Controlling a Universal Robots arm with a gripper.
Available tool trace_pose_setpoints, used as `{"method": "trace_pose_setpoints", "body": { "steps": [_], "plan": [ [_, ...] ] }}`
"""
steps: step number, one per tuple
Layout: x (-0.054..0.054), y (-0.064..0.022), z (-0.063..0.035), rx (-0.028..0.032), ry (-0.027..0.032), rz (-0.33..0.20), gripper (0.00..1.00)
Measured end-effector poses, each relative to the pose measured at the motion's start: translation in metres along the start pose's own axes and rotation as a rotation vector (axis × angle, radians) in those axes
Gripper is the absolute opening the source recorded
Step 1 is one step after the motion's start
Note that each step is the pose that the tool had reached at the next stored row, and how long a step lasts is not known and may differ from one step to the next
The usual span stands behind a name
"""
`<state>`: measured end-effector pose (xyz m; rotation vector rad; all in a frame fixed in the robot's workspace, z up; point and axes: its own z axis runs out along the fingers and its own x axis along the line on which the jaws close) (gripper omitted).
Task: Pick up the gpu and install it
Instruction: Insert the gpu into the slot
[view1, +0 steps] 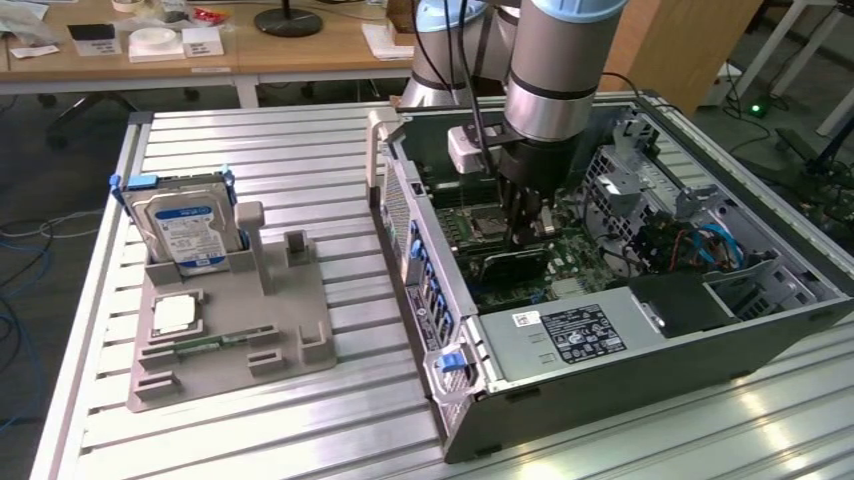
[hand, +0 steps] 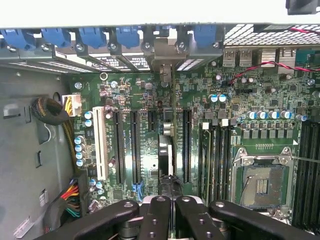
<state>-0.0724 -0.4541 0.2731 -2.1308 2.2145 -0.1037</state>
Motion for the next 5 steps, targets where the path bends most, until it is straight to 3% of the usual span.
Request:
{"method": "trace_pose_setpoints", "body": {
  "steps": [5],
  "plan": [
    [0.0000, 0.0000, 0.0000, 0.0000, 0.0000, 0.000, 0.11]
  ]
}}
